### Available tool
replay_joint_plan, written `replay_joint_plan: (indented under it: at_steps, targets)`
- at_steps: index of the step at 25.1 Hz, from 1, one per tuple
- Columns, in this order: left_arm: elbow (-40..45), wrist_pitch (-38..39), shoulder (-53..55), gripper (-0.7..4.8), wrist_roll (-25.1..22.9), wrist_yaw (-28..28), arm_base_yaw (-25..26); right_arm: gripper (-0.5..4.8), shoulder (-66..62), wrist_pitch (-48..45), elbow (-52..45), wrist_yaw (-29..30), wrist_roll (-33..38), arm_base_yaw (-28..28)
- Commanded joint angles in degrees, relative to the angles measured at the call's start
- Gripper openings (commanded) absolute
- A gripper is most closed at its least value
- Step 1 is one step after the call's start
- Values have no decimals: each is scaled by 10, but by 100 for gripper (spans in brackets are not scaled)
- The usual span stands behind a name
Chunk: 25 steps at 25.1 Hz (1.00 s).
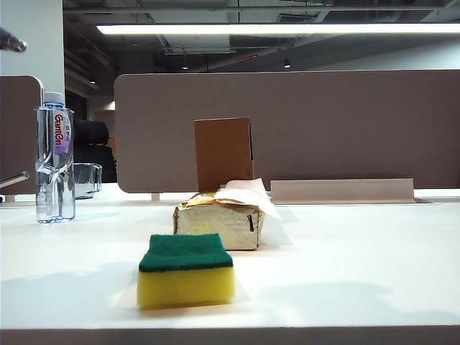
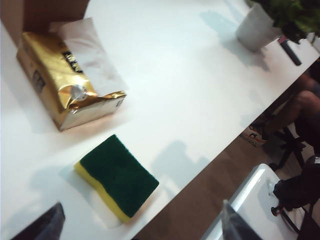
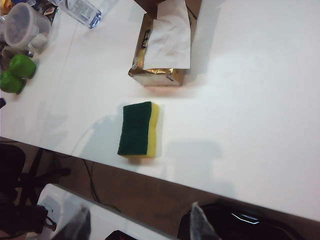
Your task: Move the sponge from right to left to wipe the table, avoiding obstacles on the table, and finally reaching the bottle of mineral water.
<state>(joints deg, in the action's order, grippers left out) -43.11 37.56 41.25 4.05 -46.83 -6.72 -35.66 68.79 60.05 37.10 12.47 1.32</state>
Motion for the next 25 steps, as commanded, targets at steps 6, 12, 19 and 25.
replay_joint_plan:
  at_steps: [6, 12, 19, 25]
  targets:
    - [-3, 9, 55, 475, -11, 39, -34, 255, 7, 4, 2, 2, 8, -4]
    - [-3, -23, 135, 477, -11, 148, -166, 255, 6, 4, 2, 1, 10, -14]
    - [-3, -89, 245, 479, -4, 158, -208, 255, 7, 13, 2, 1, 10, -15]
    - [-3, -111, 320, 479, -4, 155, -208, 253, 9, 15, 2, 2, 10, -16]
